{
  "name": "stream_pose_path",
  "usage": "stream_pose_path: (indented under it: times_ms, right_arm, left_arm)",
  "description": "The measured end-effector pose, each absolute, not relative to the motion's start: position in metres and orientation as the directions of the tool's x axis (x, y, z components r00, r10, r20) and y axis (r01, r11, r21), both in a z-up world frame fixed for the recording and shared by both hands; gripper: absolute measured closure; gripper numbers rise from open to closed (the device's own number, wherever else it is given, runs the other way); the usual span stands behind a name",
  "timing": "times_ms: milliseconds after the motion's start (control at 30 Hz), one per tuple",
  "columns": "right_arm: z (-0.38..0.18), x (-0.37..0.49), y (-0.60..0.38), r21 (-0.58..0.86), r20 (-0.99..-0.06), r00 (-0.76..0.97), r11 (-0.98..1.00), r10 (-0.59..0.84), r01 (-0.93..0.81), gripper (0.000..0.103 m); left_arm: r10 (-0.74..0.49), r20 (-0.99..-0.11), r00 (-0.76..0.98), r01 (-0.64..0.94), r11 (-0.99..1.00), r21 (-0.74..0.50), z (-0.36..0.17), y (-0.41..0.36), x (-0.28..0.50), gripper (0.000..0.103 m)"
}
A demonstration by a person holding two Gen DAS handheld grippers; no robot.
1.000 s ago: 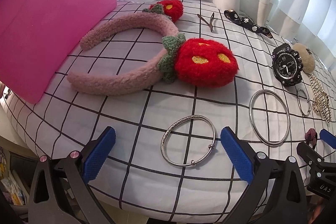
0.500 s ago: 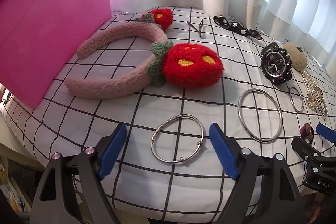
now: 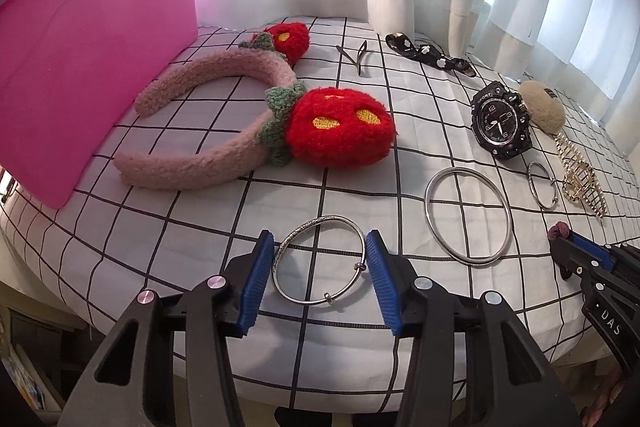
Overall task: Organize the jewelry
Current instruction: 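Reach the left tool to the silver bangle while the right tool reaches the black hair tie, then close the left tool on the silver bangle while the right tool grips the hair tie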
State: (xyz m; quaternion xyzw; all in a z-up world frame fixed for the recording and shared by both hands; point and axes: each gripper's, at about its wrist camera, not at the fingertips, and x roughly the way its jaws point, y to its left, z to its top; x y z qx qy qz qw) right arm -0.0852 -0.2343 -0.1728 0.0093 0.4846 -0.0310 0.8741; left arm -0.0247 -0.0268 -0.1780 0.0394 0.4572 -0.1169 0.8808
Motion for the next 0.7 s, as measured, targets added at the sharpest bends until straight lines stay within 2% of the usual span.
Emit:
stream_pose_path:
  times_ms: [333, 700]
  right_arm:
    - [-0.142, -0.081, -0.236, 0.026, -0.824, 0.567, 0.998, -0.008, 0.053, 0.086]
    - [-0.056, -0.053, -0.216, 0.032, -0.730, 0.682, 0.999, 0.043, -0.029, 0.086]
  left_arm:
    - [-0.205, -0.771, 0.603, 0.251, 0.966, -0.061, -0.141, -0.025, -0.025, 0.057]
    - [-0.247, -0.667, 0.703, 0.242, 0.965, -0.102, -0.061, -0.009, -0.015, 0.057]
